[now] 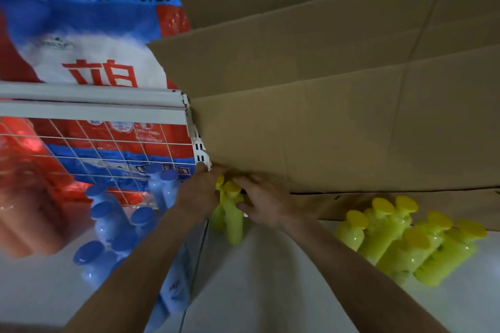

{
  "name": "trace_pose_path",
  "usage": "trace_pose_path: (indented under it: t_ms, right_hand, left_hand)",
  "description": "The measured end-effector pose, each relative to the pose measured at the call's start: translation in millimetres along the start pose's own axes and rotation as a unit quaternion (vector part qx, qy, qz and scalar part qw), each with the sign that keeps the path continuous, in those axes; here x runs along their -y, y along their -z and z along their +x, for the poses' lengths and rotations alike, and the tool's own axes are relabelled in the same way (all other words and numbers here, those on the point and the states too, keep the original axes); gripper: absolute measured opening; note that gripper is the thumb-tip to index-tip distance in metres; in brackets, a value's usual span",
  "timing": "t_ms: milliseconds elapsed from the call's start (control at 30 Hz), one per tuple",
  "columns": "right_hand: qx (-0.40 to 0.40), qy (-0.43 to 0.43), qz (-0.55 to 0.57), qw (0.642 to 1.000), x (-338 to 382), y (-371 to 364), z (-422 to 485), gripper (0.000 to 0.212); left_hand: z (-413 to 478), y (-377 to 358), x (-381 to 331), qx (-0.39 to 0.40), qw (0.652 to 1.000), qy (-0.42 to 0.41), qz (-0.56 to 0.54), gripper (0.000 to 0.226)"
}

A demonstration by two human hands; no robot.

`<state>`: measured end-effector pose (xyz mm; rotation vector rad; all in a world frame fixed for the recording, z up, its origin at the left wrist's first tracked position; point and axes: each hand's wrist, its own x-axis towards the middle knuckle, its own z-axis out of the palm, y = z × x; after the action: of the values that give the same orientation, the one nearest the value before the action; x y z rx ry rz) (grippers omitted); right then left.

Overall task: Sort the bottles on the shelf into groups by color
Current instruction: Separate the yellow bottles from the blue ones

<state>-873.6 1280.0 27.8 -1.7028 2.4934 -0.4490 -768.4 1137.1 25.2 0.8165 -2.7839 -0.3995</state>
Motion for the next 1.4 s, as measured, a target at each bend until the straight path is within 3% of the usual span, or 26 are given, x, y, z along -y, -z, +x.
trace_pose_path:
  t_ms: [133, 267, 467, 633, 767, 1100, 1400]
  right_hand:
    - [-0.022, -0.037, -0.010, 0.999, 11, -16, 7, 0.060]
    - [-0.052, -0.051, 0.024, 0.997, 17, -18, -2, 0.042]
    - [-0.088, -0.090, 0.074, 0.989, 1, -5, -47, 0.031]
    - [-0.138, -0.113, 0.029, 0.984, -18, 10, -100, 0.034]
    - [-0.134, -0.159, -0.004, 0.978, -37, 17, -141, 0.040]
    - [-0.125, -0.234, -0.041, 0.963, -78, 31, -197, 0.043]
    - [-0.121, -0.246, -0.084, 0.958, -97, 38, -203, 0.046]
  left_hand:
    - [3, -5, 2, 0.008, 1.000, 0.002, -0.029, 0.053]
    - [-4, -10, 0, 0.007, 0.998, -0.042, -0.045, 0.036]
    - [-20, -19, -21, 0.017, 0.991, -0.117, -0.069, 0.012]
    - [-19, -36, -58, 0.053, 0.980, -0.155, -0.113, 0.027]
    - [-18, -53, -103, 0.050, 0.977, -0.174, -0.111, 0.040]
    - [1, -82, -180, 0.051, 0.965, -0.197, -0.163, 0.033]
    - [18, -93, -192, 0.090, 0.955, -0.194, -0.208, 0.035]
